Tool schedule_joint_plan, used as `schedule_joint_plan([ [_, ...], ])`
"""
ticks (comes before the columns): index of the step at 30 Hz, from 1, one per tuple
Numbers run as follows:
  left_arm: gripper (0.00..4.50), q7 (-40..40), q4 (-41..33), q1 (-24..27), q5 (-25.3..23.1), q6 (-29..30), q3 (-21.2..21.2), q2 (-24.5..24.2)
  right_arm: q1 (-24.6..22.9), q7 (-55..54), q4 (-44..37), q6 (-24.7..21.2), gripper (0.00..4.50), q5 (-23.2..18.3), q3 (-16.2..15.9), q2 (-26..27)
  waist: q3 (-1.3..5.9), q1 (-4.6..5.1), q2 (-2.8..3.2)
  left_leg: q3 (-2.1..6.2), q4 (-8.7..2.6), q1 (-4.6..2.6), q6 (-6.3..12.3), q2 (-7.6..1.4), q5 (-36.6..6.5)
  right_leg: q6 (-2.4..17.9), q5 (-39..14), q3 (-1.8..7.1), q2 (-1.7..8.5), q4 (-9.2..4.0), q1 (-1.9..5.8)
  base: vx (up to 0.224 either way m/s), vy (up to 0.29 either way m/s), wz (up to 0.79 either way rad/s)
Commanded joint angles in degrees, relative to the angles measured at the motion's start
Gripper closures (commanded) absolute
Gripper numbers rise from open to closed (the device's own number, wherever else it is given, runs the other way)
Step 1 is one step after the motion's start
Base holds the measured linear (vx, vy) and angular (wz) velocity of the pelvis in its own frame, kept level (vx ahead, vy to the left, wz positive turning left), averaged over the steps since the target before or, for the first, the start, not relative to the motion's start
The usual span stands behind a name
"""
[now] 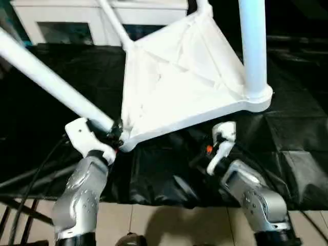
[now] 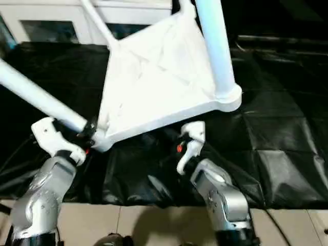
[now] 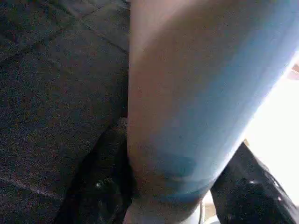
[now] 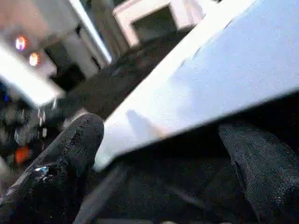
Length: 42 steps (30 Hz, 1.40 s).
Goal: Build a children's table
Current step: Flip table
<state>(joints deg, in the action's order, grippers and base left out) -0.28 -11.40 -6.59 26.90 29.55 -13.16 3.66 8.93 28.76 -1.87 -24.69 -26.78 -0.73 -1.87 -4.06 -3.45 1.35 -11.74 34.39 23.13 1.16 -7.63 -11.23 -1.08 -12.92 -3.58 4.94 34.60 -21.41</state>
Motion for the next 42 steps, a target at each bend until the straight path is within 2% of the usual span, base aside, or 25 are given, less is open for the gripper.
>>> schedule_joint_plan([
  [1, 2.46, -0.04, 1.06, 1.71, 2.92, 2.21, 1.85, 3.68, 1.08, -1.98, -0.14, 0.09, 0.0, -2.11, 2.38, 1.41, 1.85, 0.37, -0.66, 3.46, -5.73, -1.54, 0.28, -6.24, -11.85, 10.66, -7.24, 3.6, 4.67, -4.47, 0.73, 0.0, 0.0, 0.0],
  [2, 2.46, -0.23, 0.53, 2.16, 2.84, 2.56, 2.21, 3.58, 1.9, -3.07, 0.8, 0.33, 0.0, -3.39, 3.66, 2.92, 1.81, 0.28, -0.44, 3.48, -5.73, -1.56, 0.46, -6.26, -11.11, 10.73, -6.4, 3.58, 4.74, -4.38, 0.75, 0.0, 0.0, 0.0],
  [4, 2.46, -0.42, 0.22, 2.49, 2.68, 2.81, 2.63, 3.45, 2.58, -3.8, 1.81, 0.65, 0.0, -4.14, 4.48, 3.99, 1.82, 0.42, -0.55, 3.41, -5.67, -1.62, 0.85, -6.24, -10.3, 11.05, -5.38, 3.53, 4.63, -4.32, 0.77, 0.0, 0.0, 0.0],
  [5, 2.46, -0.54, 0.16, 2.55, 2.57, 2.89, 2.81, 3.34, 2.94, -4.1, 2.37, 0.98, 0.0, -4.28, 4.77, 4.43, 1.76, 0.33, -0.18, 3.45, -5.65, -1.54, 1.06, -6.23, -9.28, 11.33, -4.1, 3.47, 4.66, -4.15, 0.82, 0.0, 0.0, 0.0],
  [6, 2.46, -0.55, 0.07, 2.57, 2.59, 2.97, 2.89, 3.3, 3.42, -4.64, 3.14, 1.33, 0.0, -4.57, 5.27, 4.99, 1.76, 0.31, -0.11, 3.38, -5.62, -1.57, 1.11, -6.22, -8.95, 11.47, -3.47, 3.45, 4.63, -4.17, 0.79, 0.0, 0.0, 0.0],
  [9, 2.46, -0.54, -0.26, 2.69, 2.65, 3.15, 3.11, 3.34, 5.02, -6.05, 5.64, 2.09, 0.0, -5.4, 6.81, 6.24, 1.72, 0.31, -0.26, 3.32, -5.66, -1.63, 1.5, -6.3, -8.18, 11.87, -1.94, 3.42, 4.65, -4.03, 0.95, 0.0, 0.0, 0.0],
  [10, 2.46, -0.55, -0.32, 2.72, 2.67, 3.19, 3.15, 3.36, 5.39, -6.35, 6.22, 2.21, 0.0, -5.56, 7.14, 6.47, 1.68, 0.43, -0.03, 3.32, -5.73, -1.62, 1.38, -6.26, -8.41, 12.26, -2.16, 3.37, 4.64, -4.07, 0.9, 0.0, 0.0, 0.0],
  [13, 2.46, -0.88, -0.72, 3.21, 2.5, 3.13, 3.76, 3.37, 8.32, -8.05, 10.34, 2.81, 0.0, -7.76, 10.18, 8.42, 1.72, 0.36, 0.13, 3.25, -5.71, -1.73, 0.97, -6.29, -8.93, 12.58, -3.5, 3.4, 4.73, -4.11, 0.95, 0.0, 0.0, 0.0],
  [15, 2.46, -0.98, -0.78, 3.63, 2.32, 2.96, 4.01, 3.45, 9.53, -8.87, 11.53, 2.74, 0.0, -9.21, 11.8, 9.23, 1.78, 0.32, 0.25, 3.22, -5.69, -1.75, 0.99, -6.36, -8.25, 12.58, -2.6, 3.43, 4.69, -3.94, 0.98, 0.0, 0.0, 0.0],
  [16, 2.46, -1.19, -0.87, 3.94, 2.02, 2.78, 4.42, 3.34, 10.1, -9.12, 12.02, 2.63, 0.0, -10.06, 12.56, 9.58, 1.75, 0.31, 0.24, 3.17, -5.64, -1.75, 1.26, -6.33, -7.24, 12.56, -1.29, 3.37, 4.58, -3.83, 0.98, 0.0, 0.0, 0.0],
  [17, 2.46, -1.36, -0.94, 4.16, 1.78, 2.65, 4.75, 3.24, 10.46, -9.24, 12.33, 2.54, 0.0, -10.63, 13.04, 9.8, 2.02, 0.29, 0.19, 3.14, -5.57, -1.84, 1.43, -6.37, -6.91, 12.58, -0.78, 3.37, 4.62, -3.77, 1.13, 0.0, 0.0, 0.0],
  [20, 2.46, -2.29, -1.39, 5.14, 0.13, 1.7, 6.79, 2.53, 11.69, -9.47, 13.26, 1.71, 0.0, -13.12, 14.74, 10.4, 2.02, 0.37, 0.24, 3.06, -5.45, -1.59, 2.38, -6.31, -5.79, 12.81, 0.04, 3.31, 4.78, -3.65, 1.24, 0.0, 0.0, 0.0],
  [21, 2.46, -2.38, -1.67, 5.59, -0.41, 1.33, 7.62, 2.68, 12.21, -9.31, 13.71, 0.93, 0.29, -14.77, 15.52, 10.59, 2.19, 0.35, -0.13, 2.95, -5.28, -1.69, 2.58, -6.31, -5.45, 12.73, -0.08, 3.29, 4.73, -3.68, 1.29, 0.0, 0.0, 0.0],
  [23, 2.46, -2.64, -2.0, 6.04, -1.45, 0.36, 9.15, 2.72, 13.15, -8.8, 14.98, -0.19, 0.37, -16.35, 16.65, 10.54, 2.36, 0.32, -0.29, 2.88, -5.19, -1.72, 3.17, -6.34, -4.56, 12.8, -0.25, 3.27, 4.79, -3.6, 1.34, 0.0, 0.0, 0.0],
  [25, 2.46, -3.04, -1.94, 5.65, -2.76, -0.56, 10.17, 1.85, 14.16, -8.57, 16.24, -0.87, 0.48, -18.39, 18.2, 10.94, 2.34, 0.32, -0.09, 2.85, -5.11, -1.69, 3.44, -6.25, -4.21, 13.0, -0.6, 3.27, 4.8, -3.6, 1.28, 0.0, 0.0, 0.0],
  [26, 2.46, -3.21, -1.94, 5.47, -3.46, -0.93, 10.64, 1.33, 14.53, -8.66, 16.63, -1.2, 0.64, -19.18, 18.71, 10.92, 2.48, 0.4, -0.39, 2.84, -5.05, -1.65, 3.58, -6.27, -3.96, 13.12, -0.74, 3.23, 4.78, -3.54, 1.37, 0.0, 0.0, 0.0],
  [29, 2.46, -3.52, -1.87, 5.13, -4.37, -1.4, 11.16, 0.6, 15.2, -8.62, 17.5, -1.73, 0.84, -19.85, 19.28, 10.58, 2.61, 0.31, -0.14, 2.78, -4.81, -1.75, 3.76, -6.24, -2.31, 13.2, 0.54, 3.18, 4.74, -3.3, 1.29, 0.0, 0.0, 0.0],
  [30, 2.46, -3.46, -1.79, 5.0, -4.41, -1.48, 11.12, 0.67, 15.43, -8.63, 17.9, -1.94, 0.94, -20.11, 19.59, 10.47, 2.91, 0.33, -0.29, 2.73, -4.61, -1.77, 4.17, -6.17, -1.06, 13.42, 2.12, 3.13, 4.67, -3.07, 1.44, 0.0, 0.0, 0.0],
  [32, 2.46, -3.4, -1.67, 4.76, -4.45, -1.69, 11.16, 0.72, 15.85, -8.64, 18.54, -2.17, 1.07, -20.68, 20.12, 10.23, 3.16, 0.19, -0.22, 2.65, -4.24, -1.63, 5.13, -5.99, 0.74, 14.0, 4.21, 3.08, 4.79, -2.74, 1.53, 0.0, 0.0, 0.0],
  [35, 2.46, -3.87, -1.55, 4.4, -4.58, -2.03, 11.51, 0.46, 16.2, -8.65, 18.72, -2.22, 1.43, -21.01, 20.37, 9.95, 3.25, 0.06, -0.31, 2.57, -3.95, -1.53, 5.98, -5.94, 1.6, 14.33, 4.98, 3.09, 4.81, -2.59, 1.44, 0.0, 0.0, 0.0],
  [36, 2.46, -3.95, -1.47, 4.26, -4.69, -2.12, 11.63, 0.4, 16.36, -8.72, 18.72, -2.42, 1.43, -21.38, 20.59, 9.9, 3.3, 0.02, -0.16, 2.58, -3.9, -1.51, 6.14, -5.94, 1.77, 14.41, 5.05, 3.09, 4.78, -2.52, 1.41, 0.0, 0.0, 0.0],
  [37, 2.46, -4.06, -1.36, 4.1, -4.78, -2.19, 11.7, 0.32, 16.47, -8.77, 18.76, -2.49, 1.62, -21.48, 20.69, 9.85, 3.28, -0.02, -0.13, 2.56, -3.85, -1.49, 6.33, -5.97, 1.31, 14.51, 4.25, 3.05, 4.69, -2.52, 1.3, 0.0, 0.0, 0.0],
  [39, 2.46, -4.4, -0.9, 3.78, -5.3, -2.55, 11.82, 0.3, 16.77, -8.73, 19.04, -2.8, 1.7, -21.53, 21.01, 9.59, 3.27, -0.02, -0.12, 2.58, -3.86, -1.45, 5.93, -6.0, 0.65, 14.67, 3.18, 3.01, 4.66, -2.54, 1.29, 0.0, 0.0, 0.0],
  [41, 2.46, -4.49, -0.8, 3.74, -5.5, -2.67, 11.84, 0.34, 16.85, -8.73, 19.12, -2.93, 1.96, -21.53, 21.13, 9.52, 3.26, -0.05, -0.1, 2.56, -3.92, -1.57, 5.33, -6.05, -0.27, 14.6, 1.82, 3.0, 4.62, -2.61, 1.26, 0.0, 0.0, 0.0],
  [42, 2.46, -4.67, -0.57, 3.59, -5.7, -2.86, 11.87, 0.25, 16.9, -8.7, 19.23, -2.97, 2.04, -21.45, 21.25, 9.35, 3.36, -0.12, 0.21, 2.62, -3.89, -1.61, 4.94, -6.05, -0.51, 14.48, 1.6, 3.0, 4.62, -2.55, 1.27, 0.0, 0.0, 0.0],
])
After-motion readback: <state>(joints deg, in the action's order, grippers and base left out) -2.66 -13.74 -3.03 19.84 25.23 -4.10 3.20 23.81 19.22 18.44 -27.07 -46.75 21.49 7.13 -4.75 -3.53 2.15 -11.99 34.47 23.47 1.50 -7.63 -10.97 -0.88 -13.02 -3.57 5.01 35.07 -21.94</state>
